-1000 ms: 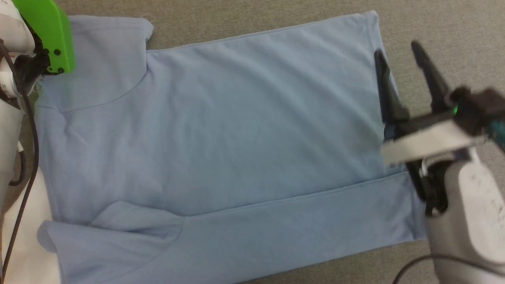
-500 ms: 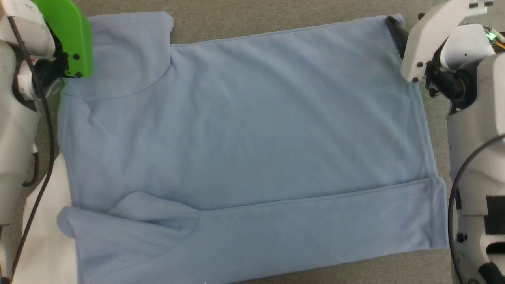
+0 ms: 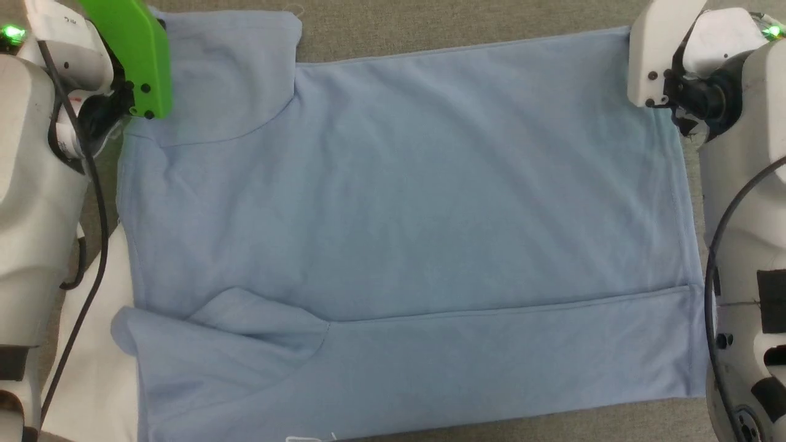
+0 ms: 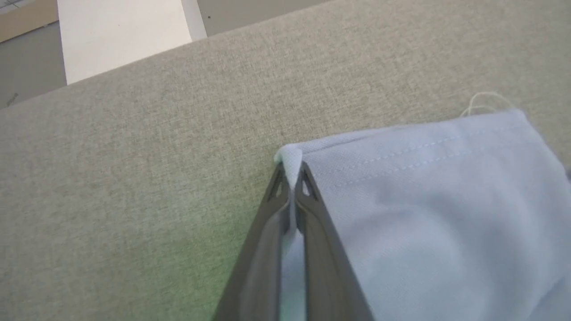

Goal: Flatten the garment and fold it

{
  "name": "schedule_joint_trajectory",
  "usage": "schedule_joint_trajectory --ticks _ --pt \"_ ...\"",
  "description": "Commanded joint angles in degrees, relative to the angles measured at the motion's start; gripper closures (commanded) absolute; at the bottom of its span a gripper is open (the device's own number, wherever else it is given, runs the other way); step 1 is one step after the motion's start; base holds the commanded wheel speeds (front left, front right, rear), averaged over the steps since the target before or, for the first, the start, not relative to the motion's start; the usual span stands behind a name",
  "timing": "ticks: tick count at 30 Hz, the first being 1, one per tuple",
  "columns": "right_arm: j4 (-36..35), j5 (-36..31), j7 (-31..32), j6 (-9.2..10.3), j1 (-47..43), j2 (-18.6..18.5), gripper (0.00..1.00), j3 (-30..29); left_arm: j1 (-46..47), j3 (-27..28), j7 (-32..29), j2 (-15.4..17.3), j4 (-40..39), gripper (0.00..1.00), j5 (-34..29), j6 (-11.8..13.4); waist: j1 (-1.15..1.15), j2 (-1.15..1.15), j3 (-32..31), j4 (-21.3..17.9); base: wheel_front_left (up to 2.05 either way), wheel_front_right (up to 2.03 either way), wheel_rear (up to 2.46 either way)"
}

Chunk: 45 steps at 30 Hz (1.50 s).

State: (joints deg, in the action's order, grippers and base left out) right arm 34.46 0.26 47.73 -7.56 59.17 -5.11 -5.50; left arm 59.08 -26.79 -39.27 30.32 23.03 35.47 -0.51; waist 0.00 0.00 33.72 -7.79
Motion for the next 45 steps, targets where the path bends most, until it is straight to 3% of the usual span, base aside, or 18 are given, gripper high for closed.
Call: schedule_joint_trajectory --ticks 1,8,13,21,23,30,37,45 --pt "0.11 0.52 -1.55 0.08 -2.23 -0.13 1.0 0.76 -0.43 0.22 2.34 -0.39 0.19 1.0 0.41 -0.64 0.0 0.0 -1.06 0.28 0.0 0.0 0.0" --pt "-4.81 6.38 -16.87 0.08 -10.28 -2.65 1.0 4.57 -7.51 2.17 21.13 -0.83 -2.76 1.0 -0.25 -3.13 0.0 0.0 -6.97 1.77 0.0 0.0 0.0" --pt "-9.63 11.45 -28.24 0.08 -19.03 -5.89 1.0 8.02 -16.6 3.26 30.46 -1.21 -7.23 1.0 1.49 -4.09 0.0 0.0 -12.62 3.68 0.0 0.0 0.0" --pt "-15.62 15.99 -35.74 0.08 -33.65 -10.28 1.0 7.78 -36.0 6.07 35.09 0.23 -16.83 1.0 5.73 0.01 0.0 0.0 -20.29 5.84 0.0 0.0 0.0" --pt "-16.88 16.38 -35.46 0.08 -36.99 -10.64 1.0 6.51 -41.47 6.45 35.27 0.76 -19.6 1.0 6.45 1.74 0.0 0.0 -21.53 6.4 0.0 0.0 0.0" --pt "-20.82 16.38 -29.42 0.08 -46.15 -11.7 1.0 3.04 -53.81 6.09 34.11 0.97 -25.23 1.0 9.95 4.05 0.0 0.0 -23.34 8.13 0.0 0.0 0.0" --pt "-24.77 15.61 -19.67 0.08 -53.84 -12.49 1.0 2.11 -58.52 4.07 33.08 0.64 -25.22 1.0 11.28 3.59 0.0 0.0 -23.43 8.84 0.0 0.0 0.0" --pt "-24.28 13.77 -14.76 0.08 -56.1 -11.69 1.0 4.24 -59.16 1.7 32.69 0.36 -21.75 1.0 10.39 2.6 0.0 0.0 -23.18 8.48 0.0 0.0 0.0"
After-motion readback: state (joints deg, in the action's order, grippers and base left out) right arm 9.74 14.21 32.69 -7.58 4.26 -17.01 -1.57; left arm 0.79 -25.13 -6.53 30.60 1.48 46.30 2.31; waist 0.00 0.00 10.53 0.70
